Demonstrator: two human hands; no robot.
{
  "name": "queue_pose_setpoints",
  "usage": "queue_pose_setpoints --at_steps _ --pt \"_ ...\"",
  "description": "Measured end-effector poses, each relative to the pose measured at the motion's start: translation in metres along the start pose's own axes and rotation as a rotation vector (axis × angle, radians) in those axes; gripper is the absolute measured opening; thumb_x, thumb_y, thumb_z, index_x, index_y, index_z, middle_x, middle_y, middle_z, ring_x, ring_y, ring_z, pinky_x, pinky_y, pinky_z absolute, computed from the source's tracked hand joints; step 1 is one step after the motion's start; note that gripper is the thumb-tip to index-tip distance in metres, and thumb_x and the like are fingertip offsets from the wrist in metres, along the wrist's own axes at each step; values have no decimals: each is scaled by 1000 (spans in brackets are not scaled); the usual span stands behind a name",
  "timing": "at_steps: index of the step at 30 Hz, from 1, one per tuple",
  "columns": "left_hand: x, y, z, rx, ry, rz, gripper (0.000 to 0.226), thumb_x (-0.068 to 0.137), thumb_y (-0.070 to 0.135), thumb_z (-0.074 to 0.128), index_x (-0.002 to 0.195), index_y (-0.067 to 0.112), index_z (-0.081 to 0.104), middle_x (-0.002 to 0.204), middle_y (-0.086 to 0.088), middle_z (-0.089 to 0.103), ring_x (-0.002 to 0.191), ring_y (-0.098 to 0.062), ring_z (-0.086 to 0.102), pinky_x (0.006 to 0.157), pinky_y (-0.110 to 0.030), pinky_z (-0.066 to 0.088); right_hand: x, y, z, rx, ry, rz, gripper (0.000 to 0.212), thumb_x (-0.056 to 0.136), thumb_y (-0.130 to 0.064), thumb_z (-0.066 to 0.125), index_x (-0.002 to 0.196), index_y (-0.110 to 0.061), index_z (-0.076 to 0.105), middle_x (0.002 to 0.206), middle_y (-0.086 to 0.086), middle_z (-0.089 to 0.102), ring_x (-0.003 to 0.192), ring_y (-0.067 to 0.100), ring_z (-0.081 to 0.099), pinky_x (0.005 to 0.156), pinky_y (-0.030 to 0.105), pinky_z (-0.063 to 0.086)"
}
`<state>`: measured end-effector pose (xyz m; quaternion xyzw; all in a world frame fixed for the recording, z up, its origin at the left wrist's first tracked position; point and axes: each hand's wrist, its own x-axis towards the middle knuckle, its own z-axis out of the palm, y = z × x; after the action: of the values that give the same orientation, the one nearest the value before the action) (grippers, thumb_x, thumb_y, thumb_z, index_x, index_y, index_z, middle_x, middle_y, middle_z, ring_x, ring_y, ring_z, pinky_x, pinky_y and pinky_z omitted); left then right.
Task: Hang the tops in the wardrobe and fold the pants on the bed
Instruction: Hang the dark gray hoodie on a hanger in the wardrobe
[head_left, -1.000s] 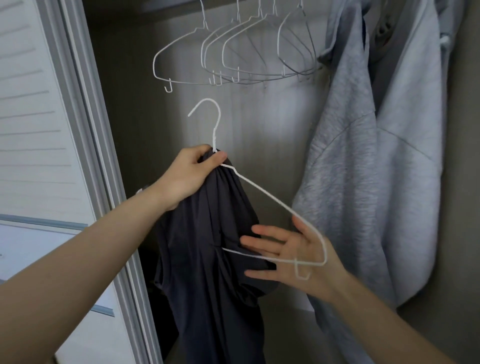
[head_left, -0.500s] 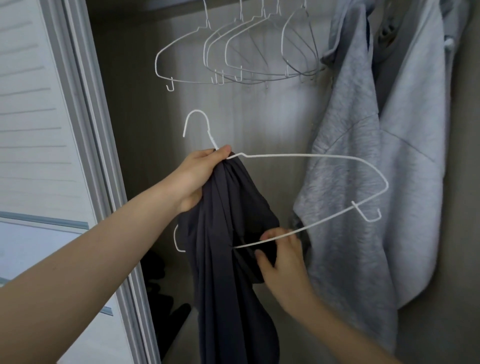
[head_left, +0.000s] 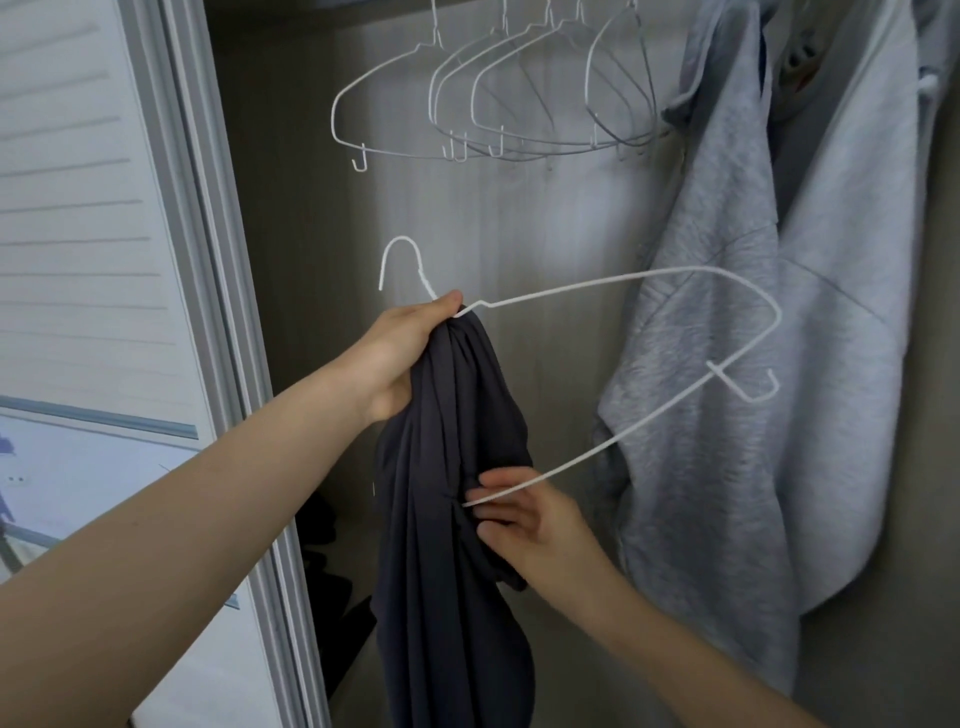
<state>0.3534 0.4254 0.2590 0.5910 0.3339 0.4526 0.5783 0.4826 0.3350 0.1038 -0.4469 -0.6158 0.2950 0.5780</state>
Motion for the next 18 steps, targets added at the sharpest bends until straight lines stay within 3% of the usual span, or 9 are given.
queue_pose_setpoints --at_steps 2,4,8,11,13,15,18 --pt "-1 0 3 -5 -22 -1 37 95 35 59 117 6 67 106 -12 73 93 -23 72 80 -31 59 5 5 2 -5 -102 74 44 74 -9 69 111 -27 54 119 -6 63 113 3 58 96 22 44" --pt "-2 -1 3 -7 -31 11 35 96 34 58 115 6 67 103 -12 73 88 -21 72 77 -30 59 7 9 2 6 -193 144 48 69 -21 71 113 -30 53 123 -6 60 118 3 54 100 25 43" --pt "-4 -3 -6 -14 -6 2 38 96 36 58 117 6 67 107 -13 73 94 -23 72 75 -30 60 0 25 -3 -118 -351 252 52 73 -18 73 118 -28 48 122 1 59 111 11 59 98 27 48" --pt "-1 -5 -23 -16 33 3 40 95 37 59 116 5 67 109 -14 73 100 -26 70 79 -33 58 -14 28 -17 -342 -514 301 32 80 -20 72 108 -25 58 103 -19 65 101 -4 59 94 20 47" --pt "0 -12 -36 40 66 49 36 95 36 59 109 4 69 105 -14 72 97 -26 70 85 -34 56 -18 27 -40 -764 -478 229 25 77 -39 65 98 -27 58 93 -22 60 103 -3 53 95 31 41" --pt "0 -24 -50 208 101 145 31 94 35 61 90 6 71 91 -13 71 86 -24 67 86 -35 52 -20 26 -67 -1225 -335 85 30 74 -43 52 100 -29 53 101 -17 55 113 8 40 91 39 29" --pt "-1 -44 -62 440 116 269 38 93 36 62 73 5 67 74 -4 63 74 -12 58 76 -31 46 -20 21 -99 -1349 -167 -133 19 66 -31 46 84 -31 50 88 -18 52 104 12 47 76 38 27"
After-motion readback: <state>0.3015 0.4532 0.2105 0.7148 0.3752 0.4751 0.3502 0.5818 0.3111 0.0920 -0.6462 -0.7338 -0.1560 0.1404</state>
